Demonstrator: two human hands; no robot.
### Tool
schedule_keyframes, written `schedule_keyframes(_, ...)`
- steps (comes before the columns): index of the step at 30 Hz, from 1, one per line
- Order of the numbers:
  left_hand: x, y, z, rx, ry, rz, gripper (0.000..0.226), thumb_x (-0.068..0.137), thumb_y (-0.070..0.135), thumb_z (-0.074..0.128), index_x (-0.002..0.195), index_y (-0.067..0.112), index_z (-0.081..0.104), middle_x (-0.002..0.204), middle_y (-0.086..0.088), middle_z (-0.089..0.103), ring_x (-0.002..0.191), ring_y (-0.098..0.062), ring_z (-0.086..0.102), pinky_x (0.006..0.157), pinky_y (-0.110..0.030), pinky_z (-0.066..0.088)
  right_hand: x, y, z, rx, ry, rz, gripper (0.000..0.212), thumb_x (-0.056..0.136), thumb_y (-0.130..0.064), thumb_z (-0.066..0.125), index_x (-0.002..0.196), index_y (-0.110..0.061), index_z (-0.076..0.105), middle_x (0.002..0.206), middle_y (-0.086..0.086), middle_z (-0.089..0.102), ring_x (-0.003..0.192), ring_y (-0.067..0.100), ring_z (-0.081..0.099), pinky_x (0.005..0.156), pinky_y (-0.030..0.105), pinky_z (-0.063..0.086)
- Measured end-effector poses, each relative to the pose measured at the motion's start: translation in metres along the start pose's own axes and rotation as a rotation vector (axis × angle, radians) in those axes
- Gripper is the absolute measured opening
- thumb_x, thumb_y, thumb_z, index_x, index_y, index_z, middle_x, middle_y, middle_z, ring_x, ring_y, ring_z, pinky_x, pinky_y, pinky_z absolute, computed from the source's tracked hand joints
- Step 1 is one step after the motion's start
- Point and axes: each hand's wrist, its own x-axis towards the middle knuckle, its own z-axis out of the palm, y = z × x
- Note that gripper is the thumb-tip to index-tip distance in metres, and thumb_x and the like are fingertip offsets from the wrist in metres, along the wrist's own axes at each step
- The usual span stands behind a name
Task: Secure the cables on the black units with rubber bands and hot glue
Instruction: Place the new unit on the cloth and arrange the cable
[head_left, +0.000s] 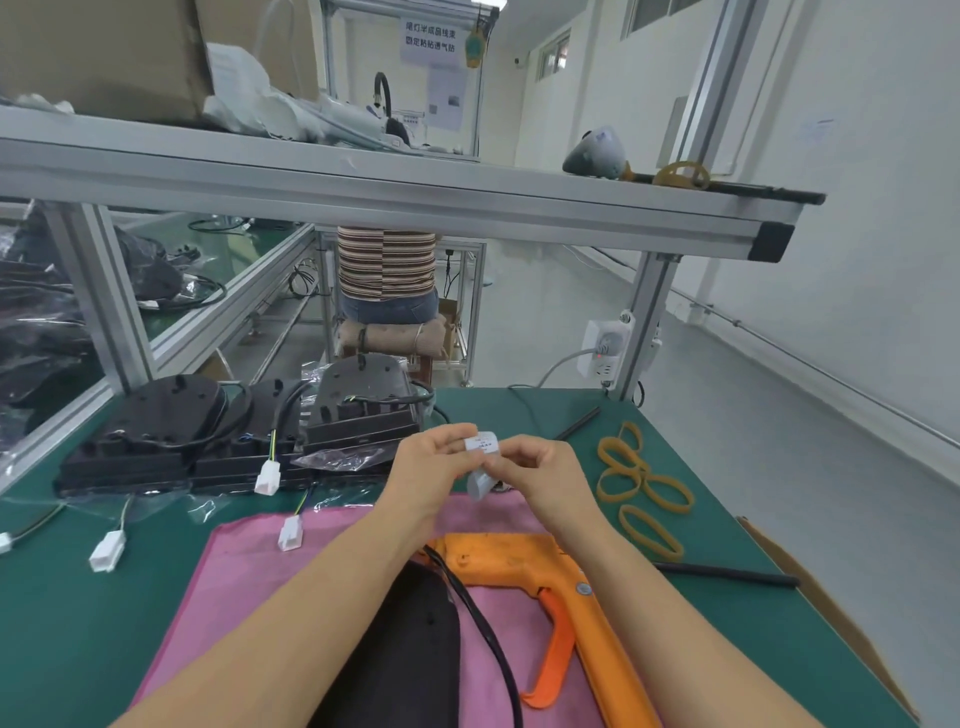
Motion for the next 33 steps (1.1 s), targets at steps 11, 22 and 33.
schedule_keyframes(11,0.005,-0.004,-0.003,0.249,0.012,0.171,0.014,0.084,0.003,0.07,0.082,0.016,0.075,0.077,-0.001,0.073,0.074,-0.01,0.065,0.074,-0.023,0.051,-0.003,-0.004,0.001,-0.255,0.153,-0.065,0.03,0.082,-0.017,0.075,0.11,-0.017,0.064,0.091,-0.002,0.069,0.078,0.008,0.061,0.071,0.016,0.048)
schedule_keyframes(22,0.01,-0.008,-0.013,0.65,-0.063,0.292,0.021,0.086,0.021,0.071,0.076,0.002,0.074,0.069,0.002,0.057,0.059,-0.004,0.05,0.064,-0.022,0.04,-0.004,-0.012,-0.008,-0.644,0.261,-0.172,0.011,0.091,-0.017,0.06,0.084,-0.012,0.066,0.086,-0.002,0.066,0.083,0.018,0.059,0.08,0.039,0.046)
schedule_keyframes(33,-0.043,0.02,-0.069,0.411,0.065,0.108,0.031,0.086,-0.003,0.06,0.11,0.015,0.067,0.067,0.007,0.058,0.057,-0.001,0.05,0.061,-0.011,0.041,-0.078,-0.048,0.032,-0.109,-0.199,0.173,0.022,0.088,-0.014,0.069,0.066,-0.016,0.066,0.063,-0.008,0.057,0.06,0.002,0.047,0.059,0.012,0.039)
